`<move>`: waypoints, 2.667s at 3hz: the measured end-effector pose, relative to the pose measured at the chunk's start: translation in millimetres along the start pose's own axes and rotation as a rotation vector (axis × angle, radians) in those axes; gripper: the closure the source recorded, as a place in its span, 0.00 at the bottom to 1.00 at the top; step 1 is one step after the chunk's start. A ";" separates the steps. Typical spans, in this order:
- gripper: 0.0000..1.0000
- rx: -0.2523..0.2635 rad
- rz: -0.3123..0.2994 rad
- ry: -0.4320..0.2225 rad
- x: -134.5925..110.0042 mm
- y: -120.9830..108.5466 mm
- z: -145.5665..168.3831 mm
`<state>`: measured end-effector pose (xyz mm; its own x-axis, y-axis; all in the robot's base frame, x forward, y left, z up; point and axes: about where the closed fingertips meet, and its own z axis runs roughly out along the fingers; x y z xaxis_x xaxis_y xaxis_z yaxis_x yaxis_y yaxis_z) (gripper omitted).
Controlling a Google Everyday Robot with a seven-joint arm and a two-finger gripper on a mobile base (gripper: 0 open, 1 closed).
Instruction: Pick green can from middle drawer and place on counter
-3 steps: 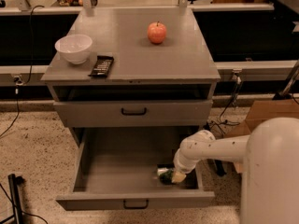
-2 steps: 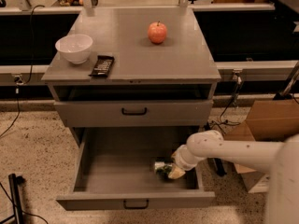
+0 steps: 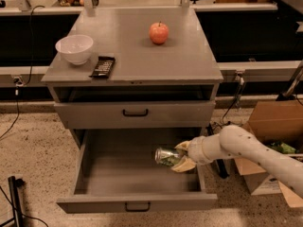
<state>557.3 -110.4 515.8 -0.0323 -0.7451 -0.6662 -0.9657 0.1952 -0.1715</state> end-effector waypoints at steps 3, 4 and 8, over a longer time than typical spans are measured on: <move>1.00 -0.030 -0.364 0.207 -69.7 -40.9 -179.9; 1.00 -0.051 -0.458 0.336 -101.5 -55.8 -216.5; 1.00 -0.056 -0.489 0.380 -230.8 -164.2 -246.6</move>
Offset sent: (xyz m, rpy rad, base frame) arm 0.0053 -0.0831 0.2148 -0.3462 -0.1649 0.3597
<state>659.8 -127.7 876.7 0.3382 -0.9166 -0.2133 -0.9034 -0.2528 -0.3463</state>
